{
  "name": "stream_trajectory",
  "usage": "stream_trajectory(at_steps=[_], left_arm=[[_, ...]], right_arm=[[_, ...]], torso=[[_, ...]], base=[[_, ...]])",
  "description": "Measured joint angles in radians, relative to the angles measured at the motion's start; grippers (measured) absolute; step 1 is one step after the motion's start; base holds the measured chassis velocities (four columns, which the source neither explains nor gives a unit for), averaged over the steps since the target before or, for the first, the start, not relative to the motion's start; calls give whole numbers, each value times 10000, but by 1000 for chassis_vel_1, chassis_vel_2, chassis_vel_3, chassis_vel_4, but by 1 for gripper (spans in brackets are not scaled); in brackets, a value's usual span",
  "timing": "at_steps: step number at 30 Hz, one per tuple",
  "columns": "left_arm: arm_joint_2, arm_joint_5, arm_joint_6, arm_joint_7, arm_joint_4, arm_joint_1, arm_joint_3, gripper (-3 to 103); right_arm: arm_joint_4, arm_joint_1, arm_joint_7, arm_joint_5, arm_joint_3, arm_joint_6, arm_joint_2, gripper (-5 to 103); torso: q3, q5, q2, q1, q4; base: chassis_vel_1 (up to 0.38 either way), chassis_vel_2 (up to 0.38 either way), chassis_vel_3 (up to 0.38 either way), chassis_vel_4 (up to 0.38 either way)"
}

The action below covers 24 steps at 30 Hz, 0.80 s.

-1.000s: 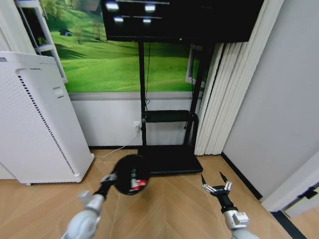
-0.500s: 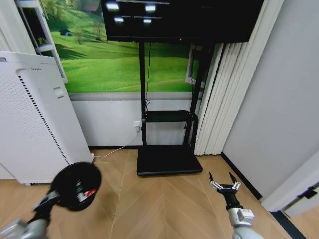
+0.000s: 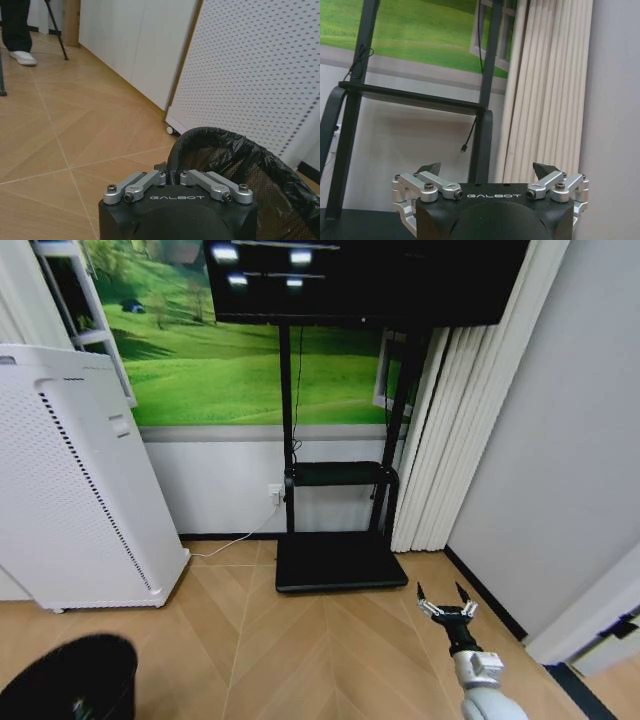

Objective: Pick up the trash bin and place the garbage on the floor into it.

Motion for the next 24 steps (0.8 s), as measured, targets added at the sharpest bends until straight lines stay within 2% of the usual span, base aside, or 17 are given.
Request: stream_trajectory(at_steps=[7,15,17,24], left_arm=[[270,112,-4,29,488,-479,102,7],[270,694,179,-192,1192,-753,762,7],[207,1086,29,-179,1461,-750,911,7],[316,1372,-193,-101,1959,-802,931,7]], right_arm=[[-81,-18,5,-25,-15,61,37,100],[-171,-16,14,17,64,166,-14,100],[-193,14,25,13,78,202,-34,100],[-210,0,26,7,80,245,-44,100]], torso=[[1,1,-1,1,-5],[1,0,0,2,-3],[1,0,0,1,-2],[1,-2,0,2,-1]], base=[[100,115,-78,-117],[-6,-4,4,7],[0,0,0,0],[0,0,0,0]])
